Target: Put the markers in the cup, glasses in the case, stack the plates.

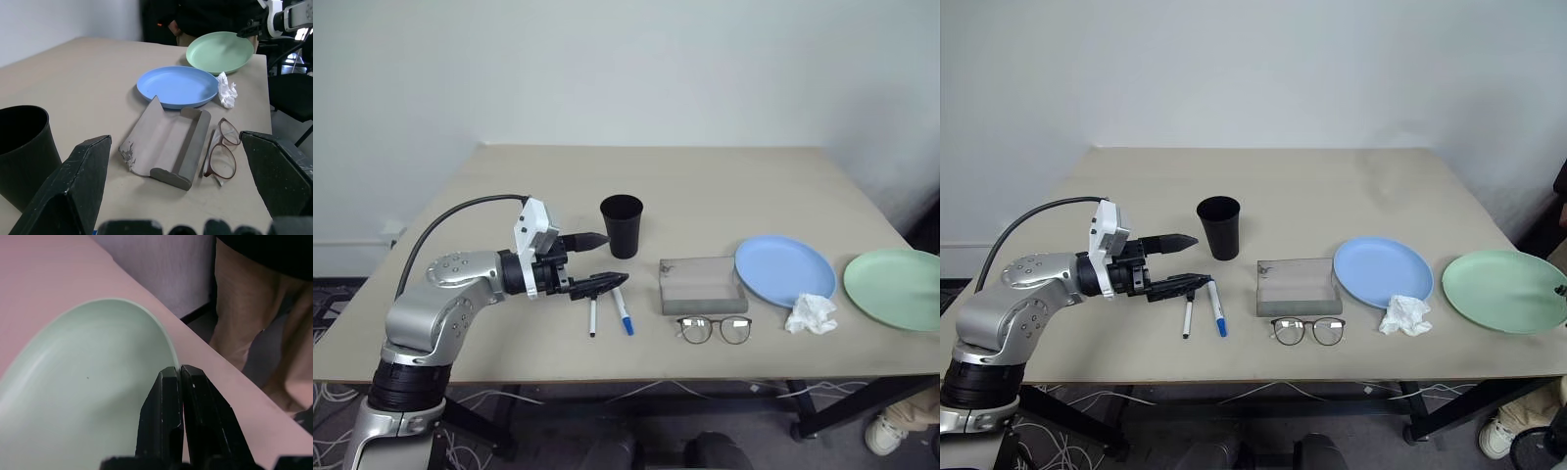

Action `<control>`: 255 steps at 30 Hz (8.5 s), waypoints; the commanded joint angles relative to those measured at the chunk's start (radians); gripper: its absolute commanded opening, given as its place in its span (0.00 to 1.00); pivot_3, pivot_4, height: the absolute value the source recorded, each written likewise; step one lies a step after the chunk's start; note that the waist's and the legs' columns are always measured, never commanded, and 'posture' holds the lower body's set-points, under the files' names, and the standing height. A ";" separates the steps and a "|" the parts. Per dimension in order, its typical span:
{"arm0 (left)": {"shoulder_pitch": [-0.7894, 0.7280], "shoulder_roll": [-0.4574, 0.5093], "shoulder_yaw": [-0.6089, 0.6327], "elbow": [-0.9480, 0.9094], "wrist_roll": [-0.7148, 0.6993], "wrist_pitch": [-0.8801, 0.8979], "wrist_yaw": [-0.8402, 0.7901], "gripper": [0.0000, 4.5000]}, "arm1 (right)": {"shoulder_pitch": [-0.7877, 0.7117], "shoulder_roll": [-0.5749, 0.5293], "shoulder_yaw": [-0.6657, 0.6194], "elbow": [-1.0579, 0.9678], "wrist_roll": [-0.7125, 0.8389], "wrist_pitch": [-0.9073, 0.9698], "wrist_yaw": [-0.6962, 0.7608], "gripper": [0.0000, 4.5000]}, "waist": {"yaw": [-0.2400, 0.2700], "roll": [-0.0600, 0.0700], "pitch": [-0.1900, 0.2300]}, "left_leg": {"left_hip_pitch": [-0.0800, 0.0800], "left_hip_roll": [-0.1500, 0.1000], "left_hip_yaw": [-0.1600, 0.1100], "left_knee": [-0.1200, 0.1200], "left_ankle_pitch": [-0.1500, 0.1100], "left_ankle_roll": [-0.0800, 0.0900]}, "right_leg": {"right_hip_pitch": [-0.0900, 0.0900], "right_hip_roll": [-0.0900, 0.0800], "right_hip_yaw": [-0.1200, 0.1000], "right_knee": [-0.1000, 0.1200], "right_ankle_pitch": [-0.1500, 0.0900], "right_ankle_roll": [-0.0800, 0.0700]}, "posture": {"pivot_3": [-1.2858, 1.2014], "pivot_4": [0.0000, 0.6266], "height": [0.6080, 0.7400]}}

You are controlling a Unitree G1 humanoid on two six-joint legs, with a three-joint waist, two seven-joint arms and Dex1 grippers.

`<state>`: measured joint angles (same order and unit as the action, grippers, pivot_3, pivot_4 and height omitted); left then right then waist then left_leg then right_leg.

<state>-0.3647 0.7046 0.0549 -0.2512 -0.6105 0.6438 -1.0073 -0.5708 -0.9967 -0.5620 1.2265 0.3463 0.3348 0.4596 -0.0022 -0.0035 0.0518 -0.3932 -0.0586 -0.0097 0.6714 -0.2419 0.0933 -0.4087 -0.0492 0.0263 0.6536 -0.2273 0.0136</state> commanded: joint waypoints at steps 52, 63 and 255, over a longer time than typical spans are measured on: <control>-0.012 0.030 0.021 0.006 -0.001 -0.006 -0.027 1.00 | 0.043 0.321 0.073 -0.809 0.130 0.563 -0.094 0.01 | 0.002 0.007 0.000 | -0.002 -0.001 -0.001 -0.004 -0.001 0.001 | -0.003 -0.001 0.000 -0.003 0.003 -0.004 | 0.52 0.00 0.93; -0.017 0.028 0.019 0.007 -0.001 -0.007 -0.028 1.00 | 0.052 0.309 0.073 -0.757 0.116 0.537 -0.085 0.01 | 0.002 0.007 0.000 | -0.002 -0.001 -0.001 -0.004 -0.001 0.001 | -0.003 -0.001 0.000 -0.004 0.003 -0.004 | 0.52 0.00 0.93; -0.459 -0.634 -0.624 0.782 0.707 -0.376 -0.154 0.15 | 0.186 0.092 0.504 -1.279 0.017 0.280 0.575 0.66 | 0.018 0.011 -0.001 | -0.020 -0.001 -0.001 0.011 0.000 0.007 | -0.012 -0.005 -0.005 -0.009 0.018 0.009 | 0.52 0.00 0.93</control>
<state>-0.8048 0.0770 -0.5713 0.5285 0.0856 0.2793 -1.1673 -0.3540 -0.9047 -0.0448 -0.0299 0.3589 0.6229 1.0403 0.0158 0.0072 0.0506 -0.4135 -0.0594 -0.0110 0.6825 -0.2419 0.1000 -0.4201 -0.0537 0.0219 0.6441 -0.2093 0.0225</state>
